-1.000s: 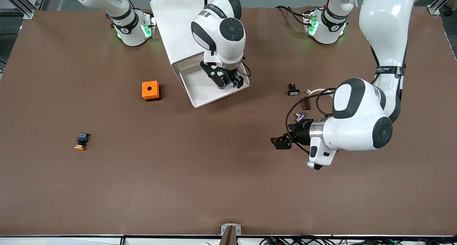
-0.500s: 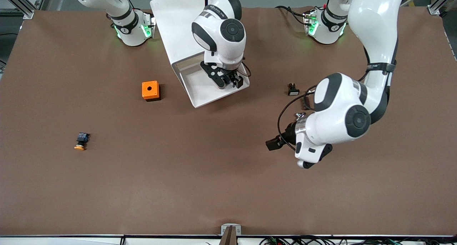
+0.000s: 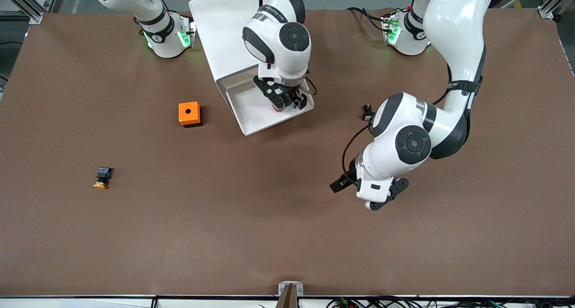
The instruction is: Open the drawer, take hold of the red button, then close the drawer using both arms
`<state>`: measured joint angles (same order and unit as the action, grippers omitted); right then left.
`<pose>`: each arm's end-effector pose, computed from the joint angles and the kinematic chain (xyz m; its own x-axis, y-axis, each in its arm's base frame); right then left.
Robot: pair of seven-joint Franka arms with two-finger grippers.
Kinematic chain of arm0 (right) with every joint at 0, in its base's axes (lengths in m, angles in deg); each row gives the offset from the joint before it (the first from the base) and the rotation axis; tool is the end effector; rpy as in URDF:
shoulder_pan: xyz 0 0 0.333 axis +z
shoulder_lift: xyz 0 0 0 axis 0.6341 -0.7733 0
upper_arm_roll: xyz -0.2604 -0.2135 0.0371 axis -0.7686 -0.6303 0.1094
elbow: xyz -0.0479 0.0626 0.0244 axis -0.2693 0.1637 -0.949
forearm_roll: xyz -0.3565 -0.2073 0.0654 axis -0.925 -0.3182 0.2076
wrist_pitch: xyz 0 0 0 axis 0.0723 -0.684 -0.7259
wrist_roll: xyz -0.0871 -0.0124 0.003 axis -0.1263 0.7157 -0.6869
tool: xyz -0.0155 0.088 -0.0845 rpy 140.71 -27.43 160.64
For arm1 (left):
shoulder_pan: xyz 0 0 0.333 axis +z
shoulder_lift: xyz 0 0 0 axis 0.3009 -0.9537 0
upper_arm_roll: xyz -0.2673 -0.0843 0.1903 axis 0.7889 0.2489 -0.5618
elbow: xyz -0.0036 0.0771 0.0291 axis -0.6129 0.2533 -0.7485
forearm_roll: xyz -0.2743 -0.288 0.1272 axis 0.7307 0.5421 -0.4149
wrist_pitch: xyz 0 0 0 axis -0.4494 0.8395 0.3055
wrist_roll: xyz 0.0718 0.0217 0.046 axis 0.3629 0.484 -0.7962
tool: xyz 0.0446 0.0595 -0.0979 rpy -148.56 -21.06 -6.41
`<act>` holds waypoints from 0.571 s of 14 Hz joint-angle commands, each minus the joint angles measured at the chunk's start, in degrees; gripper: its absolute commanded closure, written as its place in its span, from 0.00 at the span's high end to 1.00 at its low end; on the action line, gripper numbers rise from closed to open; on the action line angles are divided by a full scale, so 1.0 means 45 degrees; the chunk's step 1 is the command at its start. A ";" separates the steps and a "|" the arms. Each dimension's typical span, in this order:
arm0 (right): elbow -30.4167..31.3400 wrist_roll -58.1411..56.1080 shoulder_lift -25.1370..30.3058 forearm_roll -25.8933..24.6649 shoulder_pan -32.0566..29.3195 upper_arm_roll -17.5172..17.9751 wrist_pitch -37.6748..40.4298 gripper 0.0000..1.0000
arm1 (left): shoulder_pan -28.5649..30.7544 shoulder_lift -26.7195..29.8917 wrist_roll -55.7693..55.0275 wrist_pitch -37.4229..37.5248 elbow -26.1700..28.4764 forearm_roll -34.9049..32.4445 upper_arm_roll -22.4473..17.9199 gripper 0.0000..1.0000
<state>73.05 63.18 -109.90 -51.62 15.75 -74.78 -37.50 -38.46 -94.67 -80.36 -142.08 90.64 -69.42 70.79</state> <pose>0.4084 0.5572 0.3336 0.6594 -0.7513 -0.0294 -0.7422 -0.6566 0.1343 0.6998 -0.3426 0.3617 0.8308 0.5426 -0.1235 0.5542 -0.8268 0.0959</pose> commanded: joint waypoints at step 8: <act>0.0003 0.0170 0.0056 -0.0061 0.0120 -0.0125 0.0070 0.00 | -0.0676 0.0001 -0.0157 -0.0159 0.0174 -0.0452 -0.0026 1.00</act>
<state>73.10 63.17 -109.87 -51.67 15.77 -74.83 -37.50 -41.32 -95.18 -80.36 -142.14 90.87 -70.09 70.83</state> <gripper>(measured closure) 0.586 0.000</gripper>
